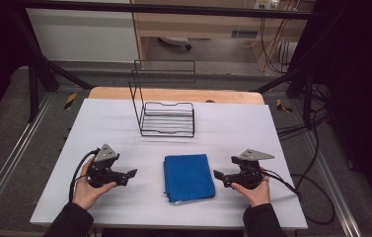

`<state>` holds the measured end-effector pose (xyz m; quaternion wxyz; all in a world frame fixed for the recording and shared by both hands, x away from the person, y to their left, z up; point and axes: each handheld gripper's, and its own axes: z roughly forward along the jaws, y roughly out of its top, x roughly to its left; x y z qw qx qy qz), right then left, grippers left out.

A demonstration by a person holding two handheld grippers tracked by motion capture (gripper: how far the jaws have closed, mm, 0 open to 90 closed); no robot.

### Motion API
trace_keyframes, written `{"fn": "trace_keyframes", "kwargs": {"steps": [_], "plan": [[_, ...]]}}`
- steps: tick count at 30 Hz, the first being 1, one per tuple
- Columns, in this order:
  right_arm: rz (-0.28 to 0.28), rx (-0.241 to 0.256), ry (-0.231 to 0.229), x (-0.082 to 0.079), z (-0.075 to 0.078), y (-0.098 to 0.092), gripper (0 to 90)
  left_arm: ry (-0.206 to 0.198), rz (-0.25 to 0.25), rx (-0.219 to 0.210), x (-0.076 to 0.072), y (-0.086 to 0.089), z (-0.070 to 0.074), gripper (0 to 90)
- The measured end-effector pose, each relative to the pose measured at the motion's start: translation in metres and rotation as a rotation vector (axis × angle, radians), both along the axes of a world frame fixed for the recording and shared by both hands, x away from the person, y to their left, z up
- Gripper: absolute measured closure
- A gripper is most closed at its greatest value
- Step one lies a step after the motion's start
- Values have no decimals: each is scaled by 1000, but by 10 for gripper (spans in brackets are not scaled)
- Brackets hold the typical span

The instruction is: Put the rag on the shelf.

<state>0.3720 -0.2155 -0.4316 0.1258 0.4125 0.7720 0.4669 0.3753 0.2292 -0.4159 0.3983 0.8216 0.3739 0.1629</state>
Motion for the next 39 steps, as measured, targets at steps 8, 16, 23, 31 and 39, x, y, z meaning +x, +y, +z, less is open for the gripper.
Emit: {"fn": "trace_keyframes", "kwargs": {"steps": [8, 16, 23, 31, 39], "plan": [[6, -3, -6, 0, -1, 0, 44, -5, -37, -7, 8, -33, 12, 108], [5, -5, -8, -2, 0, 0, 42, 11, -44, 0, 21, -62, 15, 123], [9, -15, 0, -2, -2, 1, 42, 48, -24, -14, 36, -81, 10, 175], [13, -21, 5, -2, -3, 2, 43, 84, -16, 0, 48, -97, -1, 261], [17, -24, 18, -1, -5, 4, 50, 135, 15, 1, 55, -104, -13, 433]]}}
